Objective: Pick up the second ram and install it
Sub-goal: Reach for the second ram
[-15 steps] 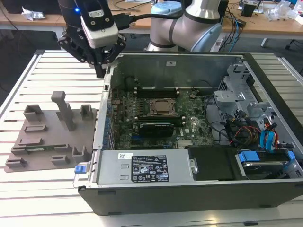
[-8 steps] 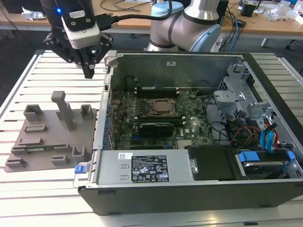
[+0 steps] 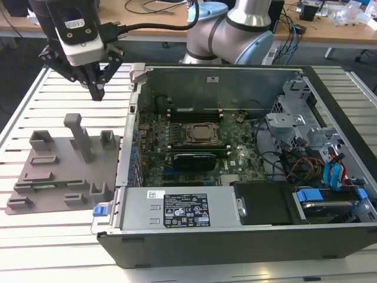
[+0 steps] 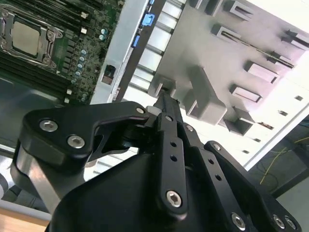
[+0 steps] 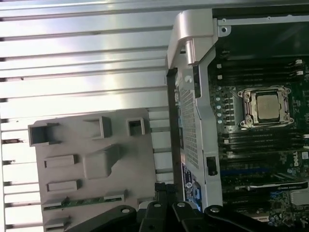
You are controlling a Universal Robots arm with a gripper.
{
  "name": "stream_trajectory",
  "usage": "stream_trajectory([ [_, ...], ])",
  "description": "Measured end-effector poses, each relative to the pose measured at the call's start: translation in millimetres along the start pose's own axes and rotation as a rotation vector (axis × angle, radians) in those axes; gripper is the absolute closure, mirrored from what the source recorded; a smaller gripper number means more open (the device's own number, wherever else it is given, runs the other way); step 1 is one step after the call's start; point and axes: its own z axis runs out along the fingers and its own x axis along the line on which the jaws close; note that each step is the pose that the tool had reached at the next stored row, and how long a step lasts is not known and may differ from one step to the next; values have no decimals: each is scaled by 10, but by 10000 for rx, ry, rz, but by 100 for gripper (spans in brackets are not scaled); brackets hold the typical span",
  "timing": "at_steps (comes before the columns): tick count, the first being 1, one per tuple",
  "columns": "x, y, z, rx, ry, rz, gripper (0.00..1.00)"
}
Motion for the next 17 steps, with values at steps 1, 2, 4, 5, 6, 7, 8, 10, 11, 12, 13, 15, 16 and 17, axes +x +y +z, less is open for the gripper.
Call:
stream_trajectory([
  [1,27,-3,25,-1,-1,0,90],
  [2,52,-6,42,0,0,0,90],
  [4,93,-10,69,-2,-2,1,90],
  [5,113,-12,75,-2,-1,1,90],
  [6,125,-13,79,-2,-1,1,90],
  [7,142,-14,85,-1,-1,0,90],
  [8,168,-17,95,-2,-2,0,90],
  [10,189,-19,100,-1,-1,0,90],
  [11,206,-20,103,-2,-1,0,90],
  [12,228,-23,107,-1,-1,-1,90],
  [13,245,-33,109,-2,-2,0,90],
  [15,290,-78,108,-2,-1,2,90],
  [16,333,-107,106,-2,-2,0,90],
  [17,357,-121,106,-2,-3,0,90],
])
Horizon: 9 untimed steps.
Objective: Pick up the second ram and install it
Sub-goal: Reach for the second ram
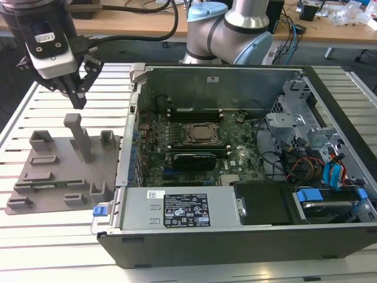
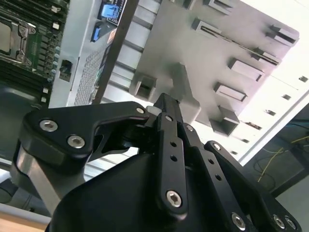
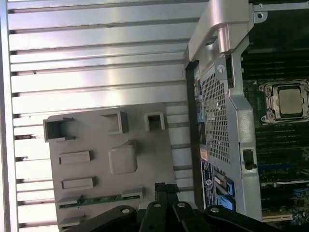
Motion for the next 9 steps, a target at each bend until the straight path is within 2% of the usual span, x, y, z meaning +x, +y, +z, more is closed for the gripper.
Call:
stream_trajectory([
  [9,293,-165,-8,0,-4,-1,90],
])
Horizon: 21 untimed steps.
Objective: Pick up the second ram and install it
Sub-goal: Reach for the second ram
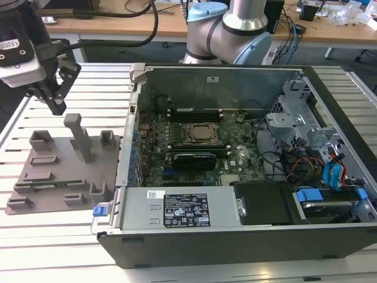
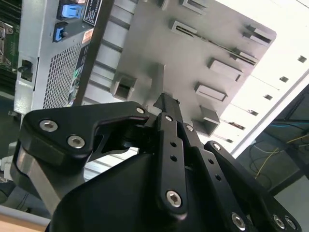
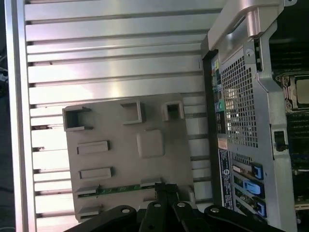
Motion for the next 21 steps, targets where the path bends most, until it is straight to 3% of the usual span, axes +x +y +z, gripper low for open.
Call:
stream_trajectory([
  [5,106,-71,2,0,0,1,90],
  [8,172,-167,6,0,0,0,90],
  [13,282,-253,3,5,0,-4,90],
  [21,356,-337,13,5,0,-6,90],
])
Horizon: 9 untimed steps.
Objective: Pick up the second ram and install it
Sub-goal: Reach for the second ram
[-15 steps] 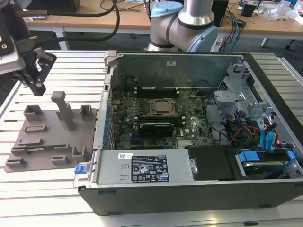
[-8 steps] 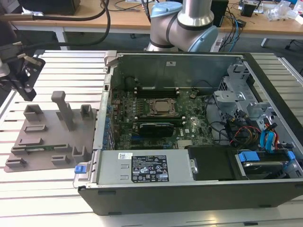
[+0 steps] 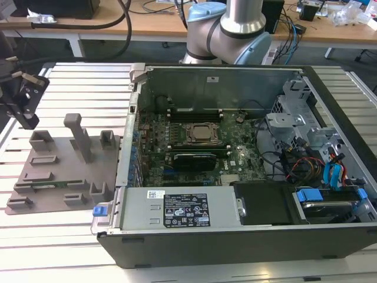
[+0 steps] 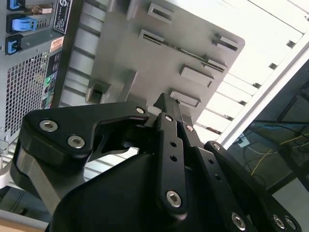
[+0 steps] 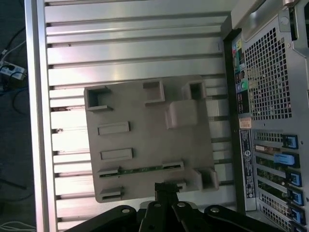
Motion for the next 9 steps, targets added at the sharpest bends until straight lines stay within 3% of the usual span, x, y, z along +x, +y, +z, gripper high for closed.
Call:
stream_trajectory([
  [9,15,-33,8,0,0,0,90],
])
